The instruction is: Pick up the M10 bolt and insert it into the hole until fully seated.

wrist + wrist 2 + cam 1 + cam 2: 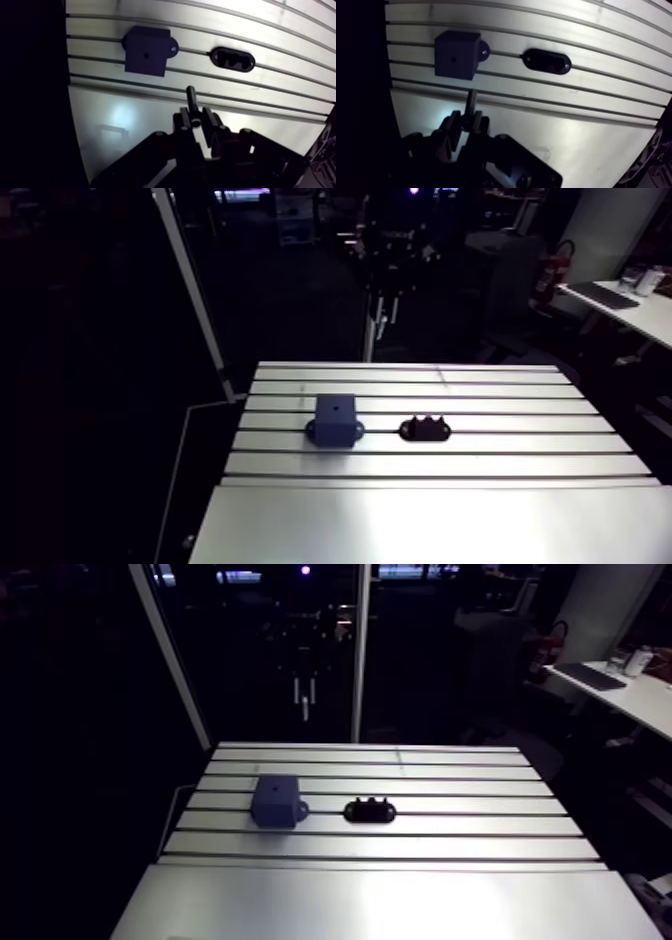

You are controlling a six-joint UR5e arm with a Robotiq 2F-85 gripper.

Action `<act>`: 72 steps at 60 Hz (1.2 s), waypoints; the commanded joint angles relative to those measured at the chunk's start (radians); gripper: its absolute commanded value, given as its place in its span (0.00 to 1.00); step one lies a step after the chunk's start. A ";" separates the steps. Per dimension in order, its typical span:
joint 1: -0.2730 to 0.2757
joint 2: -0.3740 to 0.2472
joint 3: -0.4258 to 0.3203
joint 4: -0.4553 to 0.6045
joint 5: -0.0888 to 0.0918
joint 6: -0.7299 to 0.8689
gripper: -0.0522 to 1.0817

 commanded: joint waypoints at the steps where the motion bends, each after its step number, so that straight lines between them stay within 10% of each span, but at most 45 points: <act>1: 0.096 0.043 -0.095 0.150 -0.002 0.003 1.00; 72: 0.149 0.207 -0.143 0.112 -0.028 0.008 1.00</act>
